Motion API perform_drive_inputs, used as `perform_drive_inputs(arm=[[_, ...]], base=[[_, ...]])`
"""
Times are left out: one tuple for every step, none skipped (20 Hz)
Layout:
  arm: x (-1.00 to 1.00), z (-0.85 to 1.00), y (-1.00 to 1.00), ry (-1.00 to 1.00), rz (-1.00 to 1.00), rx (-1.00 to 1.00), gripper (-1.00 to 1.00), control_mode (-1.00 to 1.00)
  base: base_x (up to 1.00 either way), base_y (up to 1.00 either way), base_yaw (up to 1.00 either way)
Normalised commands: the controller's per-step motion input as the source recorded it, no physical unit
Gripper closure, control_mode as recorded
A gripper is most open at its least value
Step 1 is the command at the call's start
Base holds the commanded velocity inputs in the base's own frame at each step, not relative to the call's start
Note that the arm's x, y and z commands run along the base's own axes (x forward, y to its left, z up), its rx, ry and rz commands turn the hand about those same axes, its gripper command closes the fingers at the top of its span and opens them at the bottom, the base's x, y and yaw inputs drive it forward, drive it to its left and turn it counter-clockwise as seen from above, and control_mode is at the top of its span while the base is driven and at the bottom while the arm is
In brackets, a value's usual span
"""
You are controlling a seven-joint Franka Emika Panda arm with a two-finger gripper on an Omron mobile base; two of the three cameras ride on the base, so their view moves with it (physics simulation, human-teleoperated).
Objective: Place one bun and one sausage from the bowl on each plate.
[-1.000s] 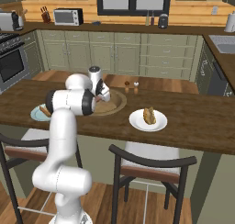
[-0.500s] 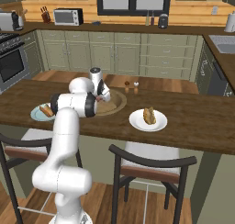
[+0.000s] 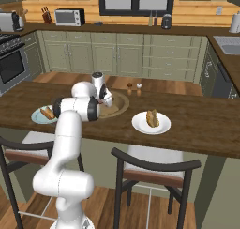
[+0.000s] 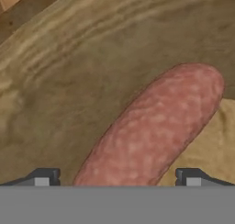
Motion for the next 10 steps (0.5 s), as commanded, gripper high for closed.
perform_drive_inputs(arm=[[-0.49, -0.76, -0.04, 0.17, 0.0, -0.03, 1.0, -1.0], [-0.86, -0.91, -0.28, 0.15, 0.0, -0.05, 1.0, -1.0], [-1.0, -0.91, -0.58, 0.15, 0.0, 0.0, 1.0, -1.0], [-1.0, -0.87, -0.63, 0.15, 0.0, 0.0, 1.0, -1.0], [-1.0, -0.85, -0.67, 0.15, 0.0, 0.0, 1.0, -1.0], [-1.0, -0.83, -0.73, 0.15, 0.0, 0.0, 1.0, -1.0], [-1.0, -0.85, -0.7, 0.17, 0.0, 0.0, 1.0, -1.0], [-1.0, -0.85, -0.59, 0.18, -0.01, 0.0, 1.0, -1.0], [-1.0, -0.84, -0.58, 0.16, -0.02, 0.0, 1.0, -1.0], [-1.0, -0.71, -0.52, 0.14, -0.03, 0.0, 1.0, -1.0]], base=[[0.0, 0.0, 0.0], [0.0, 0.0, 0.0], [0.0, 0.0, 0.0], [0.0, 0.0, 0.0], [0.0, 0.0, 0.0], [0.0, 0.0, 0.0], [0.0, 0.0, 0.0], [0.0, 0.0, 0.0], [0.0, 0.0, 0.0], [0.0, 0.0, 0.0]])
